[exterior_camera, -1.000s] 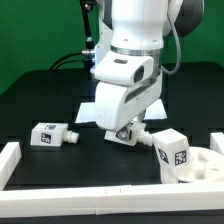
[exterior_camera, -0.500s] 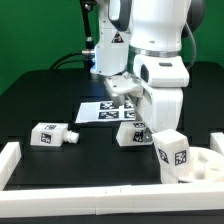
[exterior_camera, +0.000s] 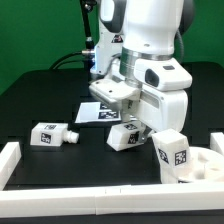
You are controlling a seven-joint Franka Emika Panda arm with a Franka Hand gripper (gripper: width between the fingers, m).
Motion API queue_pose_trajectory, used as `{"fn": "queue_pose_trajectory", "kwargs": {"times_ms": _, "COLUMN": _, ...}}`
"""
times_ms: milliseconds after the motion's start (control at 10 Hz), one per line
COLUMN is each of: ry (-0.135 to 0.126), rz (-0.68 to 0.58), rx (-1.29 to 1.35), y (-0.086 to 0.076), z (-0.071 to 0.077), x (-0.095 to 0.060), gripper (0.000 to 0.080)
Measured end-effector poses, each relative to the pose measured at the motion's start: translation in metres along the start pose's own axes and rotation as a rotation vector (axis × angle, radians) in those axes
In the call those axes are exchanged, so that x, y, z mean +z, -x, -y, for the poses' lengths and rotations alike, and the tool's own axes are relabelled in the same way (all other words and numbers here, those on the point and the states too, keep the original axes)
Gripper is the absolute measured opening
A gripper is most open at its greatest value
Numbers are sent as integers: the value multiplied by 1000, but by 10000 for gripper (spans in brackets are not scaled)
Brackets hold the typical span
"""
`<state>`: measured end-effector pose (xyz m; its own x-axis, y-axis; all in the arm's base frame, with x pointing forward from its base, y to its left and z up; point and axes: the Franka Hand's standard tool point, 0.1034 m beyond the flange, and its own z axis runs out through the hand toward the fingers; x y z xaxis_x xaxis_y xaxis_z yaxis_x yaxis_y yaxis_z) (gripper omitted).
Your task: Assemble stool
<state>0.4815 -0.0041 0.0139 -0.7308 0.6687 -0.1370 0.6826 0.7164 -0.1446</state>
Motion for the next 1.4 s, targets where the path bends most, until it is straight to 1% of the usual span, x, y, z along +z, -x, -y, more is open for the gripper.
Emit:
{"fn": "queue_pose_trajectory", "kwargs": {"times_ms": 100, "ry": -7, "rz": 3, "rx": -59, "y": 2, "z": 4, "x": 2, "gripper": 335}}
{"fn": "queue_pose_trajectory", "kwargs": {"times_ms": 300, "ry": -16, "rz": 19, "rx": -189, "y": 5, "z": 7, "x": 3, "gripper": 335}}
{"fn": "queue_pose_trajectory", "kwargs": {"times_ms": 400, "ry": -18, "rz": 21, "rx": -205, "y": 6, "z": 9, "x": 3, "gripper": 335}}
{"fn": "queue_pose_trajectory", "kwargs": {"times_ms": 500, "ry": -18, "rz": 21, "rx": -193, "y": 6, "z": 9, "x": 3, "gripper": 387}}
{"fn": "queue_pose_trajectory", "kwargs": {"times_ms": 600, "ry": -19, "rz": 21, "rx": -192, "y": 6, "z": 9, "x": 4, "gripper": 529}}
{"fn": "queue_pose_trajectory", "kwargs": {"times_ms": 700, "ry": -21, "rz": 21, "rx": -177, "y": 4, "z": 11, "x": 3, "gripper": 529}}
{"fn": "queue_pose_trajectory", "kwargs": {"times_ms": 800, "ry": -25, "rz": 20, "rx": -168, "y": 2, "z": 17, "x": 0, "gripper": 624}}
{"fn": "queue_pose_trajectory", "kwargs": {"times_ms": 900, "ry": -46, "rz": 18, "rx": -66, "y": 2, "z": 23, "x": -8, "gripper": 624}}
{"fn": "queue_pose_trajectory", "kwargs": {"times_ms": 1000, "ry": -60, "rz": 27, "rx": 74, "y": 8, "z": 25, "x": -21, "gripper": 645}}
{"fn": "queue_pose_trajectory", "kwargs": {"times_ms": 1100, "ry": -69, "rz": 38, "rx": 180, "y": 12, "z": 25, "x": -31, "gripper": 648}}
{"fn": "queue_pose_trajectory", "kwargs": {"times_ms": 1200, "ry": -62, "rz": 46, "rx": 229, "y": 17, "z": 22, "x": -36, "gripper": 648}}
{"fn": "queue_pose_trajectory", "kwargs": {"times_ms": 1400, "ry": -66, "rz": 46, "rx": 345, "y": 15, "z": 23, "x": -32, "gripper": 649}}
